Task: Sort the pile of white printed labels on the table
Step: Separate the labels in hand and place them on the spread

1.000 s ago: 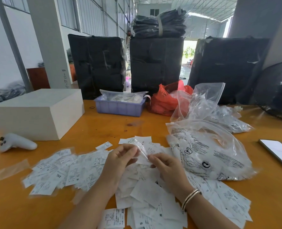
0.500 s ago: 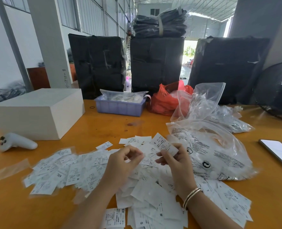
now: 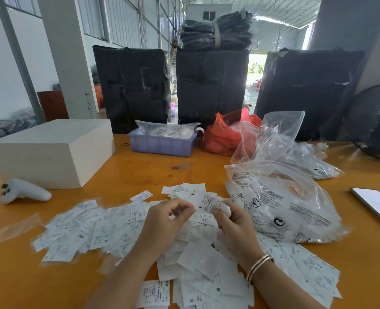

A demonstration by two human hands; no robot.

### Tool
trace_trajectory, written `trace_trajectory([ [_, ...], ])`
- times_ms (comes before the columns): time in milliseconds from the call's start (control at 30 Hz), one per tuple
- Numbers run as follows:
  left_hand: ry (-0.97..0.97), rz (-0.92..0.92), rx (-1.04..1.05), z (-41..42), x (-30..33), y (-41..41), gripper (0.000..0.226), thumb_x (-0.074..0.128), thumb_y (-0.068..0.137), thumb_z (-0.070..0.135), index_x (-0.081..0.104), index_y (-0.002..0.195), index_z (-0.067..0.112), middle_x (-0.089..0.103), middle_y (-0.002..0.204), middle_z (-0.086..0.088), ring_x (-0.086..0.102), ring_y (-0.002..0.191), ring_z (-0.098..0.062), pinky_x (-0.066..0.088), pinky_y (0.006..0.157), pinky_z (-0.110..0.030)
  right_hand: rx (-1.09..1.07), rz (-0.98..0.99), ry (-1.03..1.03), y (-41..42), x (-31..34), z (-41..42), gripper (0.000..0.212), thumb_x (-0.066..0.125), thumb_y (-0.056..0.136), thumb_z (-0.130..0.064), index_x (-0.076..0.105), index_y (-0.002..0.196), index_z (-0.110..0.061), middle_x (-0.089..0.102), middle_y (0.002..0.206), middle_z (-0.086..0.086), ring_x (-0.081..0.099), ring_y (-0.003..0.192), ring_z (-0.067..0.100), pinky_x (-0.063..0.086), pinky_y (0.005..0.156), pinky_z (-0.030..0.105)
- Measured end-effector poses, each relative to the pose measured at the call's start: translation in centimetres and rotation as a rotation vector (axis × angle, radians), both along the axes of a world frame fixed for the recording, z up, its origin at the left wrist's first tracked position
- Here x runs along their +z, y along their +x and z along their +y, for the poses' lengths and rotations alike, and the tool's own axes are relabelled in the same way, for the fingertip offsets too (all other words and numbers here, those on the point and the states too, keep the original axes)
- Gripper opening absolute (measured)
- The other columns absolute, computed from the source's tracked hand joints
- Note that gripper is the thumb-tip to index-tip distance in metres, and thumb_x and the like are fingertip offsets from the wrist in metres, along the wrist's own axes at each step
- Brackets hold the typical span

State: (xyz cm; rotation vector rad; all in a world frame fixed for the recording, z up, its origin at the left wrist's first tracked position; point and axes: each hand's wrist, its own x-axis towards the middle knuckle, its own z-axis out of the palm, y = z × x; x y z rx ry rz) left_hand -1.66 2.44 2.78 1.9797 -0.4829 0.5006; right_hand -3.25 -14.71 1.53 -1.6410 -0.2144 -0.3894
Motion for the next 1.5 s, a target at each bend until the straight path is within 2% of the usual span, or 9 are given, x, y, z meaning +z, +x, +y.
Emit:
trace_trajectory([
  [67,-0.014,0.009,-0.008,0.0,0.05,-0.01,0.004,0.061,0.076,0.046,0.062,0.08,0.047,0.064,0.076,0.035,0.061,0.082,0.005,0.048,0.07,-0.008,-0.033,-0.007,0.002,0.13,-0.08,-0.02,0.017,0.058,0.089,-0.006,0.062,0.073,-0.009,0.042,0.049,-0.011,0.036,0.046,0.005,0.032,0.045,0.015],
  [200,0.003,0.043,-0.046,0.1,0.01,0.08,0.01,0.07,0.079,0.035,0.065,0.075,0.043,0.065,0.079,0.032,0.059,0.081,0.005,0.045,0.068,-0.008,-0.045,-0.037,0.015,0.16,0.05,0.01,0.011,0.059,0.089,-0.006,0.065,0.079,-0.006,0.047,0.053,-0.01,0.039,0.048,0.005,0.033,0.045,0.015],
  [400,-0.054,0.107,-0.07,0.21,-0.05,0.07,0.009,0.072,0.074,0.039,0.068,0.07,0.031,0.063,0.066,0.023,0.053,0.066,0.001,0.044,0.063,-0.012,-0.06,-0.069,-0.01,0.05,0.23,-0.05,0.013,0.061,0.087,-0.004,0.06,0.077,0.004,0.045,0.054,-0.013,0.037,0.049,0.003,0.031,0.047,0.016],
  [567,-0.046,0.112,-0.06,0.2,0.02,-0.05,0.01,0.076,0.076,0.028,0.068,0.072,0.032,0.063,0.067,0.022,0.054,0.065,0.001,0.045,0.061,-0.011,-0.094,-0.095,-0.089,-0.28,0.48,0.19,0.016,0.06,0.086,0.001,0.057,0.07,0.004,0.046,0.056,-0.003,0.038,0.05,0.004,0.032,0.048,0.014],
  [733,-0.028,0.099,-0.017,0.29,0.08,-0.05,0.015,0.079,0.075,0.023,0.069,0.074,0.034,0.067,0.07,0.013,0.059,0.07,-0.008,0.05,0.063,-0.017,-0.187,-0.093,-0.157,-0.02,0.24,0.16,0.016,0.06,0.087,-0.002,0.057,0.076,0.009,0.045,0.048,-0.009,0.034,0.043,0.004,0.026,0.042,0.015],
  [1000,-0.001,0.051,-0.032,0.32,0.26,-0.17,0.014,0.076,0.077,0.024,0.068,0.073,0.034,0.066,0.07,0.021,0.059,0.071,-0.003,0.047,0.063,-0.012,-0.165,-0.109,-0.209,-0.31,0.26,0.33,0.021,0.061,0.086,-0.004,0.054,0.068,0.004,0.043,0.05,-0.003,0.035,0.045,0.004,0.027,0.043,0.015],
  [1100,-0.006,0.064,-0.052,0.3,0.39,-0.24,0.006,0.07,0.079,0.031,0.069,0.075,0.036,0.066,0.076,0.028,0.059,0.075,0.003,0.045,0.064,-0.008,-0.115,-0.084,-0.125,-0.29,0.14,0.13,0.024,0.059,0.089,-0.004,0.052,0.067,0.005,0.041,0.048,-0.009,0.034,0.043,0.004,0.027,0.043,0.016],
  [1267,-0.029,0.103,-0.119,0.2,0.5,-0.39,0.014,0.062,0.073,0.048,0.07,0.08,0.039,0.068,0.081,0.03,0.062,0.081,0.007,0.045,0.068,-0.005,-0.009,-0.054,0.125,-0.35,0.76,0.05,0.011,0.057,0.089,0.0,0.06,0.08,-0.005,0.065,0.067,0.007,0.061,0.057,0.013,0.049,0.055,0.019],
  [1500,-0.039,0.11,-0.137,0.31,0.33,-0.25,0.015,0.061,0.072,0.05,0.07,0.079,0.039,0.068,0.084,0.03,0.063,0.083,0.006,0.046,0.068,-0.005,0.114,-0.008,0.175,-0.56,0.36,-0.27,0.016,0.045,0.095,-0.001,0.059,0.086,-0.001,0.062,0.057,0.006,0.054,0.049,0.016,0.044,0.048,0.02],
])
